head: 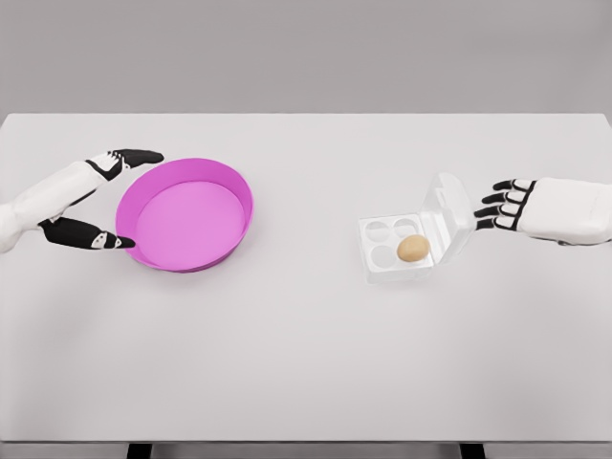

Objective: Pack egg into the box and close the box lid

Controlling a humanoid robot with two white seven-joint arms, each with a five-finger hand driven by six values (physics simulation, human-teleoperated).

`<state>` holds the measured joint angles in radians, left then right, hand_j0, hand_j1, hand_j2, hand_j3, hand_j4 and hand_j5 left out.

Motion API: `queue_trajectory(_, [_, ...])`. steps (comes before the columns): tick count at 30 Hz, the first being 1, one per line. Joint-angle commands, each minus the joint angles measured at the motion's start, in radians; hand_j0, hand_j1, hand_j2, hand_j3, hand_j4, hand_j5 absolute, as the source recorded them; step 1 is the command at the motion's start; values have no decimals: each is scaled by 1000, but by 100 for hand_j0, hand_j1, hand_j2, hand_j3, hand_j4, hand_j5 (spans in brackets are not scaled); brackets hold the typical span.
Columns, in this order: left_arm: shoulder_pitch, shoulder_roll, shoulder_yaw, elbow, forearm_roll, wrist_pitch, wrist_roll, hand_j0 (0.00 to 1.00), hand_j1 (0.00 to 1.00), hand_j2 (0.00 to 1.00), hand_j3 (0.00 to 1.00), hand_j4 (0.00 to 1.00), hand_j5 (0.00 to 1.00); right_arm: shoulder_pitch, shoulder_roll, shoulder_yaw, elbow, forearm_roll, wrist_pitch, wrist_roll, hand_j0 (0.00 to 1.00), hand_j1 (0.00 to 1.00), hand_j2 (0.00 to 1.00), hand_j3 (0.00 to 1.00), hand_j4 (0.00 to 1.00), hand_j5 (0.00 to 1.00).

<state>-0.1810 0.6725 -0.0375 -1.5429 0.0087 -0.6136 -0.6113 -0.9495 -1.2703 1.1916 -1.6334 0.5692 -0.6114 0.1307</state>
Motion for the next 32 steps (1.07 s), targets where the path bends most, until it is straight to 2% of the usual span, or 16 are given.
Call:
queue_trajectory(1, [0,1,1,0,8,3,0,100,100,100,100,100,100,0,-1,-1,-8,-5,1,0,100,100,100,100,100,100])
queue_trajectory(13, [0,1,1,0,8,3,0,100,100,100,100,100,100,-5,18,2,-48,-5,1,0,100,100,100,100,100,100])
queue_trajectory(20, [0,1,1,3,8,3,0,100,100,100,100,100,100,-9,49,3,-54,-5,1,3,100,100,100,100,100,100])
queue_trajectory(26, [0,-1,1,7,8,3,0,100,100,100,100,100,100,-15,49,2,-54,-5,1,10,100,100,100,100,100,100])
queue_trajectory(28, [0,2,1,7,7,3,0,100,100,100,100,100,100,-21,48,-3,-14,-8,1,9,100,100,100,100,100,100])
queue_trajectory(31, [0,6,7,20,16,3,0,100,100,100,100,100,100,-25,49,-20,144,-94,1,6,100,100,100,100,100,100])
queue_trajectory(32, [0,4,13,24,16,3,0,100,100,100,100,100,100,-23,49,-20,161,-97,1,6,100,100,100,100,100,100])
